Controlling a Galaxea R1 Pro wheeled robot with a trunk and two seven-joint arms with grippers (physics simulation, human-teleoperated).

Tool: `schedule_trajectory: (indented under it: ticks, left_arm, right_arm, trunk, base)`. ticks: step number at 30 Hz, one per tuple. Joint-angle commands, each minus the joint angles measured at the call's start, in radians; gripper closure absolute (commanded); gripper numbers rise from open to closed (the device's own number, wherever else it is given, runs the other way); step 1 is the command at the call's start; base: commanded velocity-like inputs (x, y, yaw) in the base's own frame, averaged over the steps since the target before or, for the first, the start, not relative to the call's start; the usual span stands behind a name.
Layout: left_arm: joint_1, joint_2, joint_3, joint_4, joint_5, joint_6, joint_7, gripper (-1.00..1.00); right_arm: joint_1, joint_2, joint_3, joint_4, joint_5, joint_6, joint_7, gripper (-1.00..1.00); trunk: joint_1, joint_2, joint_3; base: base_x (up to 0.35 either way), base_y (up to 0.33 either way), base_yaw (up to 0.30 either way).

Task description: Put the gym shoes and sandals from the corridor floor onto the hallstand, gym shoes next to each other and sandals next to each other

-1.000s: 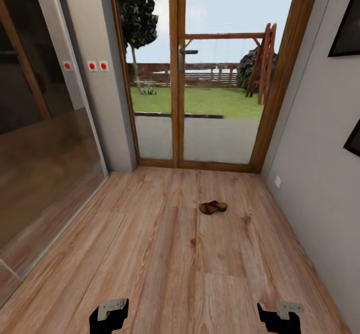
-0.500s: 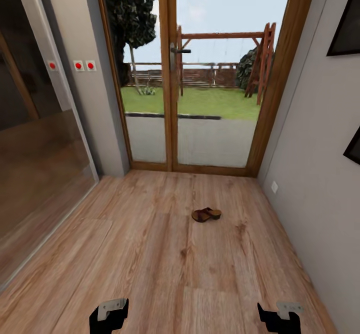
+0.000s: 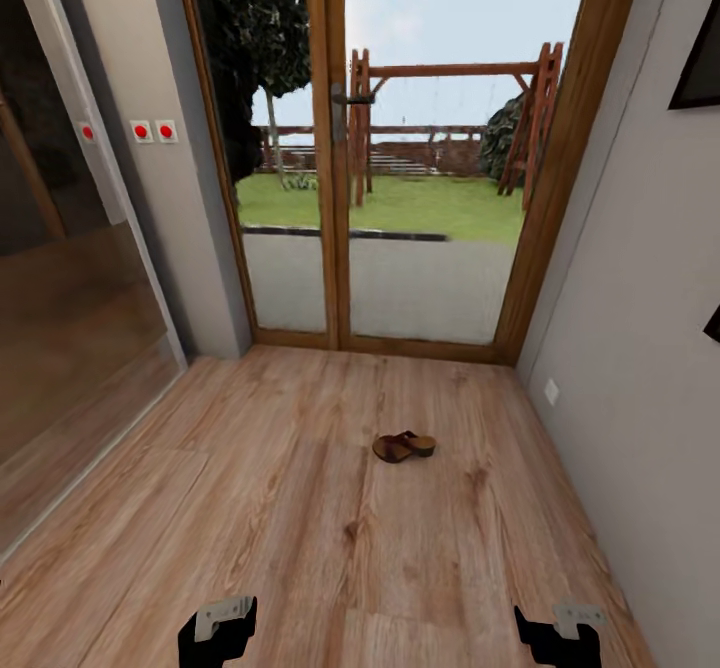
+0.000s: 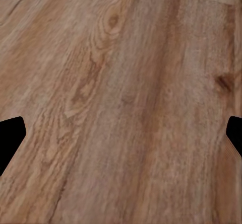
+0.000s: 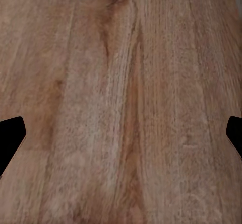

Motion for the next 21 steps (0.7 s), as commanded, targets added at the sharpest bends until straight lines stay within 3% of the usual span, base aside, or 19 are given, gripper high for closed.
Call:
schedule_trajectory:
  ticks: [1, 8, 21]
  left_arm:
    - [-0.001, -0.001, 0.004, 0.001, 0.000, -0.003, -0.001, -1.00]
    - [0.000, -0.001, 0.004, -0.008, 0.000, -0.003, -0.001, -1.00]
    - [0.001, -0.001, 0.004, -0.021, 0.000, -0.003, -0.001, -1.00]
  right_arm:
    - [0.000, 0.000, -0.009, 0.001, 0.007, -0.003, 0.005, -1.00]
    - [0.000, 0.000, -0.009, 0.001, 0.007, -0.003, 0.005, -1.00]
    - [0.000, -0.001, -0.009, 0.001, 0.007, -0.003, 0.005, -1.00]
  trunk:
    - [0.000, 0.000, -0.001]
    - [0.000, 0.000, -0.001]
    - [0.000, 0.000, -0.001]
  base:
    - [0.216, -0.207, 0.250]
    - [0.216, -0.207, 0.185]
    - [0.216, -0.207, 0.024]
